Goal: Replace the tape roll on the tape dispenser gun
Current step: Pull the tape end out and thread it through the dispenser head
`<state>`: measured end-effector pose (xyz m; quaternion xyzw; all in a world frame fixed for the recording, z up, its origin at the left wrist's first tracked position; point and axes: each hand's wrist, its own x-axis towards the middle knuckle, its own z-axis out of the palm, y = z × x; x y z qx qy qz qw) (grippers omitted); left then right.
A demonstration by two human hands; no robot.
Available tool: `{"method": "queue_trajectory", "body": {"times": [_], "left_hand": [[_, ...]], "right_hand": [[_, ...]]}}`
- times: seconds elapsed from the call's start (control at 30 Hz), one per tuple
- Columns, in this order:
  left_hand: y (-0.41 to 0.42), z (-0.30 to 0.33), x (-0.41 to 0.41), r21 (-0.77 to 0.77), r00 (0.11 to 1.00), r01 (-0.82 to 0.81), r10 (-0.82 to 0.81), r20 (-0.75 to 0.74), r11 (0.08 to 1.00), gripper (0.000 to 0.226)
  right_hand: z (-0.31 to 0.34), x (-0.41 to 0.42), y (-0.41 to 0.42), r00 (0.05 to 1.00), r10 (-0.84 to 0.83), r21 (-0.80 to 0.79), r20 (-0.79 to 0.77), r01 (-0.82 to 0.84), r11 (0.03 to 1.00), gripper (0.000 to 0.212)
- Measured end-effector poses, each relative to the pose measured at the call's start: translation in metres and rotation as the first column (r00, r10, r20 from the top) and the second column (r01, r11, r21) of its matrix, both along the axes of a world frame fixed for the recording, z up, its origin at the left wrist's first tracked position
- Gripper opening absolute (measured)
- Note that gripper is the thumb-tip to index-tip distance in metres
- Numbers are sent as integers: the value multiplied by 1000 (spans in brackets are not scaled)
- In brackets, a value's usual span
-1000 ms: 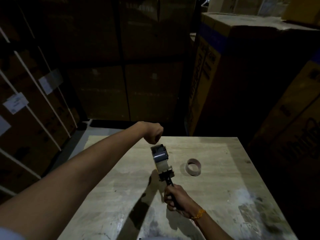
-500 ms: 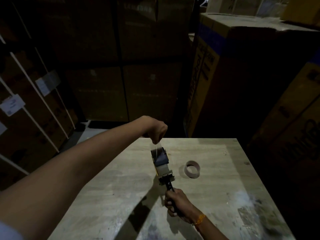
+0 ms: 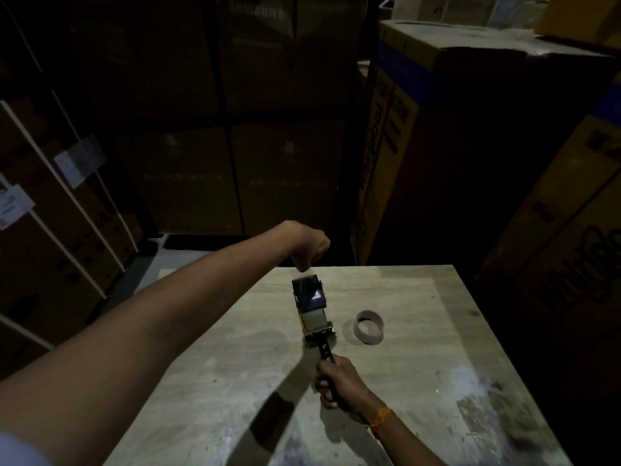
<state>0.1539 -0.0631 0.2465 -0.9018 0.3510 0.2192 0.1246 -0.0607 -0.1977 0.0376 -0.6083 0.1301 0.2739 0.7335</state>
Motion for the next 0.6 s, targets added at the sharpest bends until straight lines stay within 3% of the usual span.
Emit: {"method": "queue_trajectory", "body": {"times": [0.07, 0.13, 0.23, 0.5, 0.6], "left_hand": [[3, -7, 2, 20, 1000, -1, 1, -15, 1000, 29], [6, -14, 4, 28, 997, -27, 29, -75, 999, 4], [8, -18, 6, 9, 982, -68, 69, -178, 998, 21], [13, -15, 3, -34, 974, -76, 67, -218, 997, 16], [13, -18, 2, -53, 976, -62, 50, -214, 997, 14]], "right_hand": [[3, 1, 0, 1000, 11, 3, 29, -12, 1000, 18], [4, 1, -4, 999, 20, 17, 35, -21, 1000, 19], [5, -4, -7, 999, 42, 35, 29, -43, 998, 18], [18, -7, -5, 989, 128, -131, 72, -118, 984, 20], [23, 2, -3, 987, 107, -207, 123, -80, 975, 37]]}}
